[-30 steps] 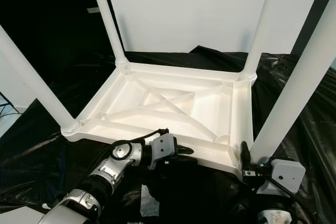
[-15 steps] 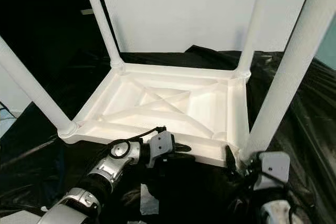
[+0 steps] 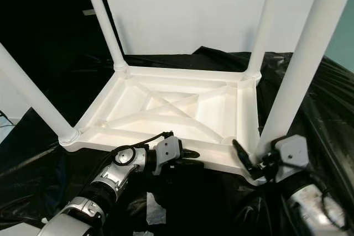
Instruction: Building children table
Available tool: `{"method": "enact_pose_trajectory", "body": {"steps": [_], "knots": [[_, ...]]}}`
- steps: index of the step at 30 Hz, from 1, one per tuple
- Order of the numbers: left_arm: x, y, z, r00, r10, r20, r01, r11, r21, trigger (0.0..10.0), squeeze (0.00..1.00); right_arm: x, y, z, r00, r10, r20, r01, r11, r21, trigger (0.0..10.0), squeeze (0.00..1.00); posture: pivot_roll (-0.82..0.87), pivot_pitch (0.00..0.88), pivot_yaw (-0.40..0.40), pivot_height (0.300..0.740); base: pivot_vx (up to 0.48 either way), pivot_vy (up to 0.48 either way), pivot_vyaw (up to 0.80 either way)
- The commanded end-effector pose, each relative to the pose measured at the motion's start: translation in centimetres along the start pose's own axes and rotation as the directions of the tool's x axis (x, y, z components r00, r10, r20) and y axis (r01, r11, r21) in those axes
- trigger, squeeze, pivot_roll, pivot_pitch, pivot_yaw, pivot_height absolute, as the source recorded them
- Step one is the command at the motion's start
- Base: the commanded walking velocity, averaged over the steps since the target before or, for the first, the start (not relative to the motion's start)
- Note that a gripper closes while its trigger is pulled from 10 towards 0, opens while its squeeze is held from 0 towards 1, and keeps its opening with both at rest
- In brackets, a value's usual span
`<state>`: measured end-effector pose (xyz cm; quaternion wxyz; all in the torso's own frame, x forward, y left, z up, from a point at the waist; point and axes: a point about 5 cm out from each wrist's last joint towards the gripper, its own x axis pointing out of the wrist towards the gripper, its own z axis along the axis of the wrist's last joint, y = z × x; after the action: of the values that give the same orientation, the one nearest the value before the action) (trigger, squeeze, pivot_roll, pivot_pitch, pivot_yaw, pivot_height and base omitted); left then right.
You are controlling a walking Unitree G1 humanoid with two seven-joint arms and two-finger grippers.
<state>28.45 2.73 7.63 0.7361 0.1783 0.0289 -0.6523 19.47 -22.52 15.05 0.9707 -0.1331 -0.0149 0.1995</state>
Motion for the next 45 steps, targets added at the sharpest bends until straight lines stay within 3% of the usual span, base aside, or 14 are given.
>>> {"method": "enact_pose_trajectory", "body": {"steps": [1,6,13,15,22,30,31,34,35,36,37,40,41,45], "knots": [[-0.2,-1.0,-2.9,0.986,0.111,-0.123,-0.123,0.988,-0.097,10.0,0.0,0.1,0.5,-0.2,0.997,0.07,-0.014,-0.069,0.997,0.042,0.0,0.0,-0.18,0.0,0.061,0.74,0.0,0.0,0.0],[-0.4,-0.8,-3.0,0.984,0.122,-0.127,-0.135,0.986,-0.097,10.0,0.0,-0.2,-0.1,-1.1,0.999,0.029,-0.043,-0.024,0.992,0.122,0.0,0.0,-0.18,0.0,0.057,0.74,0.0,0.0,0.0],[-0.4,-1.1,-3.1,0.985,0.116,-0.126,-0.129,0.987,-0.099,10.0,0.0,-0.4,2.4,-1.7,0.995,-0.079,-0.065,0.089,0.982,0.166,0.0,0.0,-0.16,0.0,0.042,0.74,0.0,0.0,0.0],[-0.2,-1.1,-3.0,0.984,0.129,-0.119,-0.142,0.984,-0.106,10.0,0.0,-1.1,3.5,-2.5,0.927,-0.35,-0.138,0.365,0.926,0.102,0.0,0.0,-0.16,0.0,0.04,0.74,0.0,0.0,0.0],[0.0,-1.4,-3.0,0.986,0.119,-0.118,-0.132,0.985,-0.11,10.0,0.0,-2.0,3.9,-3.7,0.813,-0.541,-0.215,0.57,0.816,0.101,0.0,0.0,-0.17,0.0,0.037,0.74,0.0,0.0,0.0],[0.2,-1.5,-3.0,0.987,0.115,-0.117,-0.128,0.985,-0.112,10.0,0.0,-1.8,4.0,-3.4,0.815,-0.55,-0.185,0.571,0.816,0.092,0.0,0.0,-0.17,0.0,0.035,0.74,0.0,0.0,0.0],[0.2,-1.5,-3.0,0.986,0.116,-0.116,-0.129,0.985,-0.112,10.0,0.0,-1.6,3.9,-3.2,0.828,-0.533,-0.174,0.553,0.828,0.093,9.3,0.0,-0.17,0.0,0.035,0.74,0.0,0.0,0.0],[0.2,-1.5,-3.0,0.986,0.117,-0.117,-0.13,0.985,-0.113,10.0,0.0,-1.3,3.9,-3.0,0.843,-0.513,-0.161,0.53,0.843,0.087,10.0,0.0,-0.17,0.0,0.036,0.74,0.0,0.0,0.0],[0.2,-1.4,-3.0,0.986,0.119,-0.118,-0.133,0.985,-0.113,10.0,0.0,-1.0,3.7,-2.7,0.863,-0.486,-0.138,0.501,0.86,0.097,10.0,0.82,-0.17,0.0,0.035,0.74,0.0,0.0,0.0],[0.2,-1.4,-3.0,0.986,0.119,-0.118,-0.133,0.985,-0.113,10.0,0.0,-1.0,3.7,-2.7,0.863,-0.486,-0.138,0.501,0.86,0.097,10.0,0.82,-0.17,0.0,0.035,0.74,0.0,0.0,0.0],[0.1,-1.4,-3.1,0.985,0.122,-0.12,-0.135,0.984,-0.113,10.0,0.0,-0.5,3.2,-2.1,0.899,-0.429,-0.093,0.437,0.892,0.113,10.0,1.0,-0.18,0.0,0.037,0.74,0.0,0.0,0.0],[0.1,-1.4,-3.1,0.985,0.122,-0.121,-0.135,0.984,-0.113,10.0,0.0,0.1,2.6,-1.6,0.94,-0.339,-0.045,0.342,0.933,0.108,10.0,1.0,-0.17,0.0,0.037,0.74,0.0,0.0,0.0],[0.1,-1.5,-3.1,0.985,0.121,-0.12,-0.135,0.984,-0.114,10.0,0.0,0.4,1.7,-1.1,0.962,-0.272,-0.014,0.272,0.959,0.075,10.0,0.0,-0.17,0.0,0.038,0.74,0.0,0.0,0.0],[0.1,-1.5,-3.1,0.986,0.121,-0.118,-0.135,0.984,-0.114,10.0,0.0,0.7,0.3,-0.6,0.981,-0.194,0.01,0.194,0.98,0.032,10.0,0.0,-0.17,0.0,0.038,0.74,0.0,0.0,0.0]]}}
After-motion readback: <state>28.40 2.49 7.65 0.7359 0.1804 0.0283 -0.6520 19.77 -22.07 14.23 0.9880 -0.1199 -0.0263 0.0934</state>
